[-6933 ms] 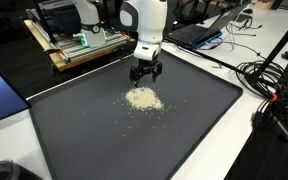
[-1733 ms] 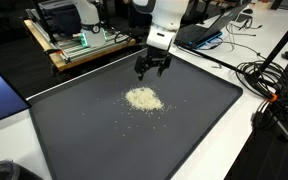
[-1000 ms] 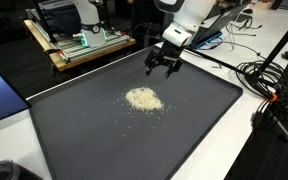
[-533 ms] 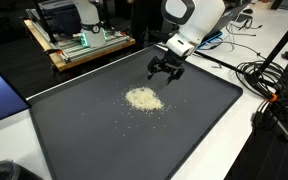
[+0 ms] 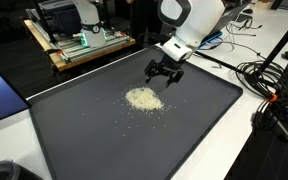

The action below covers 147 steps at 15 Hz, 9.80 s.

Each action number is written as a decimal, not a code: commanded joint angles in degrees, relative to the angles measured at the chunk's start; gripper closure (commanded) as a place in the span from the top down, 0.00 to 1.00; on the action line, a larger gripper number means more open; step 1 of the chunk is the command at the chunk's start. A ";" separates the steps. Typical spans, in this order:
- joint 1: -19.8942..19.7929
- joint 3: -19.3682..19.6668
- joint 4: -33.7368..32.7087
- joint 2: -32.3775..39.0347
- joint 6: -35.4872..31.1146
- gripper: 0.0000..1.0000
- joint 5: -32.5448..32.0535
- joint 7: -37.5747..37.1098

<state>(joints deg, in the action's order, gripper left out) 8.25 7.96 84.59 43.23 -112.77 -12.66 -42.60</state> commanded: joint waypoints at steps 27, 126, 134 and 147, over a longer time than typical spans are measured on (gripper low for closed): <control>-27.22 -12.26 -3.33 5.88 -11.73 1.00 28.58 60.89; -6.76 -7.66 -26.15 13.21 14.04 1.00 5.50 32.24; -6.84 -5.80 -5.33 2.10 -8.03 1.00 9.03 26.28; -7.65 -3.34 29.79 -17.50 -33.03 1.00 8.64 28.31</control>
<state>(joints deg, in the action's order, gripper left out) 1.06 4.53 103.21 32.50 -139.14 -5.27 -15.36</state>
